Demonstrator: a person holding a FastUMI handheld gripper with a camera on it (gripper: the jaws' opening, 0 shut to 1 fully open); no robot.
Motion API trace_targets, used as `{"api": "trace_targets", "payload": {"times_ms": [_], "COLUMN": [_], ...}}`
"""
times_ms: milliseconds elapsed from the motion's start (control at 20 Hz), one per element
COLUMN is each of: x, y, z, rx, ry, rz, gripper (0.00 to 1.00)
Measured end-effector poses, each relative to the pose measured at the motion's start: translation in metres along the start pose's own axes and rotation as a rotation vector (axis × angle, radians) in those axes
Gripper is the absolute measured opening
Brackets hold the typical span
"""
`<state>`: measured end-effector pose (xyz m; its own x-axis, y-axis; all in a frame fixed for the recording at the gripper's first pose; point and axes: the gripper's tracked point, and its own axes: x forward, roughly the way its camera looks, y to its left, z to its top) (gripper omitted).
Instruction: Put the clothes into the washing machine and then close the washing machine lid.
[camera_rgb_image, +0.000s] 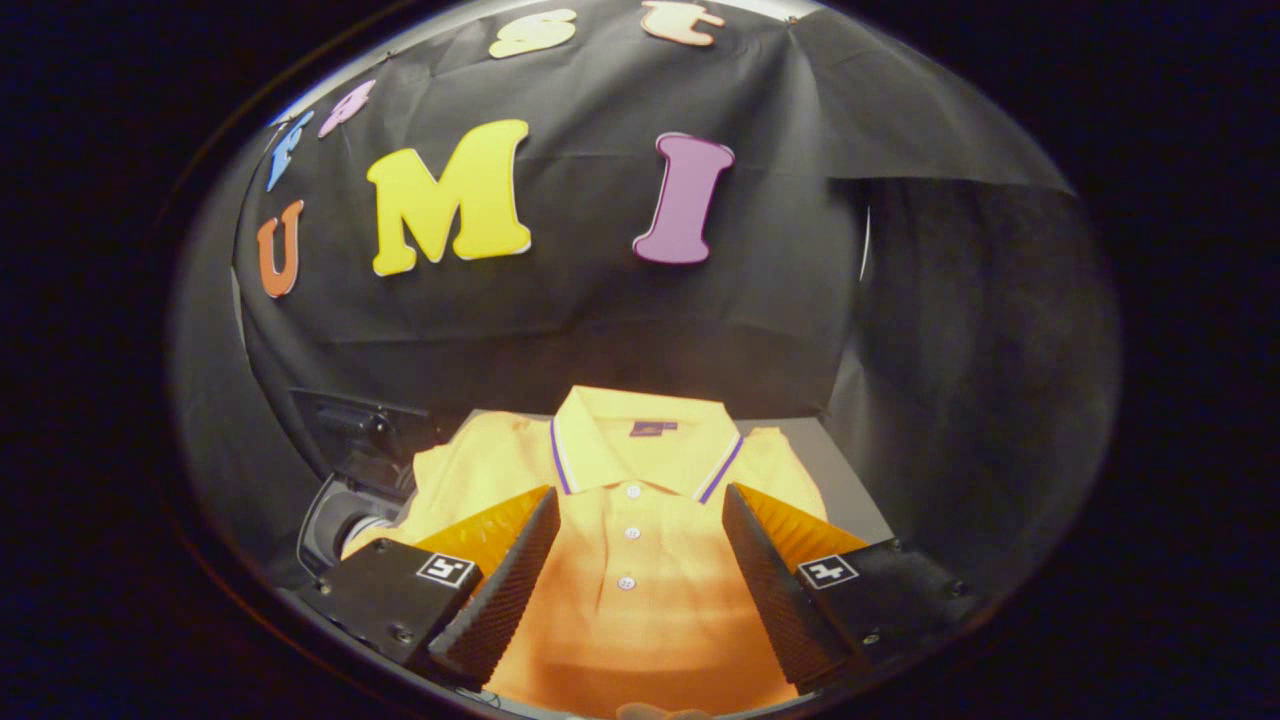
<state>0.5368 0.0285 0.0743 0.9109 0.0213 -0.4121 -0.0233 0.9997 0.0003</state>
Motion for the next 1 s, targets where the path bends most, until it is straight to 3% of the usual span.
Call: {"api": "trace_targets", "payload": {"times_ms": [200, 600, 800, 900, 1000], "x": [0.018, 0.022, 0.021, 0.023, 0.023], "y": [0.0, 0.012, 0.012, 0.01, 0.009], "z": [-0.026, -0.035, -0.034, -0.031, -0.033], "rx": [0.023, -0.003, -0.016, 0.015, 0.011], "ry": [0.146, 0.264, 0.29, 0.256, 0.234], "rz": [-0.014, -0.014, 0.014, 0.01, 0.003], "gripper": [1.0, 1.0, 0.92, 0.85, 0.41]}}
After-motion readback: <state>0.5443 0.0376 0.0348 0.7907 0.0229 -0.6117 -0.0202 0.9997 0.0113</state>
